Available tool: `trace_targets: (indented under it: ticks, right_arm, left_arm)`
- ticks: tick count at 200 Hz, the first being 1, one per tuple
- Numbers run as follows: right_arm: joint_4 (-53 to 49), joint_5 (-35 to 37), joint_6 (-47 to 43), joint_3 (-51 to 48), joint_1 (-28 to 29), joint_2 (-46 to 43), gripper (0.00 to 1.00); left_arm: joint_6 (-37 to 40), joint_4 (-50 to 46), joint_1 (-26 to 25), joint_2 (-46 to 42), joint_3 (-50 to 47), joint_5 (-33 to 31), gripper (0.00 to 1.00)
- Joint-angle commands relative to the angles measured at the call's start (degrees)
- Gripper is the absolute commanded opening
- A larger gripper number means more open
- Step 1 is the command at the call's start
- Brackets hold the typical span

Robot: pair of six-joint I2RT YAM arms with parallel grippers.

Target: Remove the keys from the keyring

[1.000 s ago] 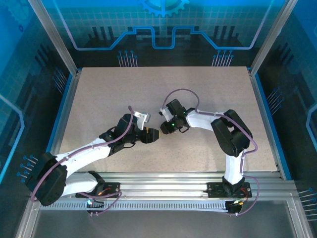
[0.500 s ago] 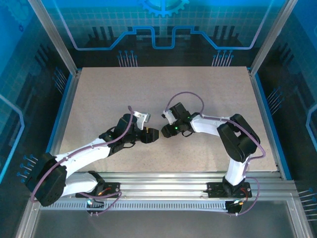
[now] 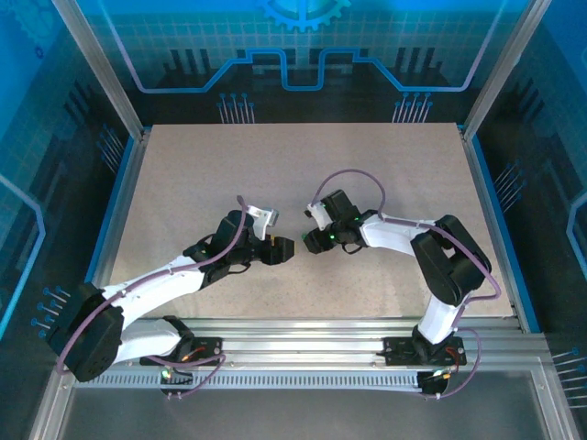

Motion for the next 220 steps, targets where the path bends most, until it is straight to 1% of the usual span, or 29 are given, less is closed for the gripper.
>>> trace_targets:
  ticks: [1,50,88,125,138,158,171,183,196,220]
  right_arm:
    - [1.36,-1.31,-1.86,-0.67,-0.53,0.28,0.47]
    - [1.9,-3.06,-2.8,-0.74,-0.6,1.37,0.4]
    - [1.99,-3.29,-3.21,-1.19,-0.53,1.95,0.42]
    - [1.47,-2.85,-3.54,-0.69,-0.55,2.73,0.39]
    - [1.47,-2.92,-3.68,-0.77,-0.5,2.63,0.36]
    - [1.05,-2.62,-3.51,-0.66,-0.47,2.66,0.36]
    - [1.2,-2.53,-3.39,-0.95,-0.47,2.51,0.31]
    - [1.12,-2.32,-3.43,-0.93,-0.36,2.46,0.3]
    - [0.97,-2.35,-3.61,-0.91,-0.15,2.57,0.22]
    - [1.3,-1.7,-3.98,-1.28,0.39,2.33,0.17]
  left_arm:
    - [-0.52,0.51,0.53,-0.48,-0.25,0.36,0.59]
    - [-0.25,-0.13,0.53,-0.7,-0.25,0.08,0.59]
    - [-0.42,0.09,0.53,-0.35,-0.34,0.13,0.59]
    - [-0.54,-0.09,0.6,-0.34,-0.07,0.13,0.59]
    - [-0.41,-0.18,0.54,-0.44,-0.07,0.16,0.59]
    - [-0.23,-0.49,0.58,-0.61,0.01,-0.08,0.59]
    - [-0.21,-0.44,0.57,-0.61,-0.05,-0.03,0.59]
    - [-0.27,-0.44,0.55,-0.61,0.01,-0.04,0.59]
    - [-0.18,-0.57,0.54,-0.52,0.2,-0.01,0.59]
    - [-0.03,-0.78,0.53,-0.64,0.13,-0.28,0.59]
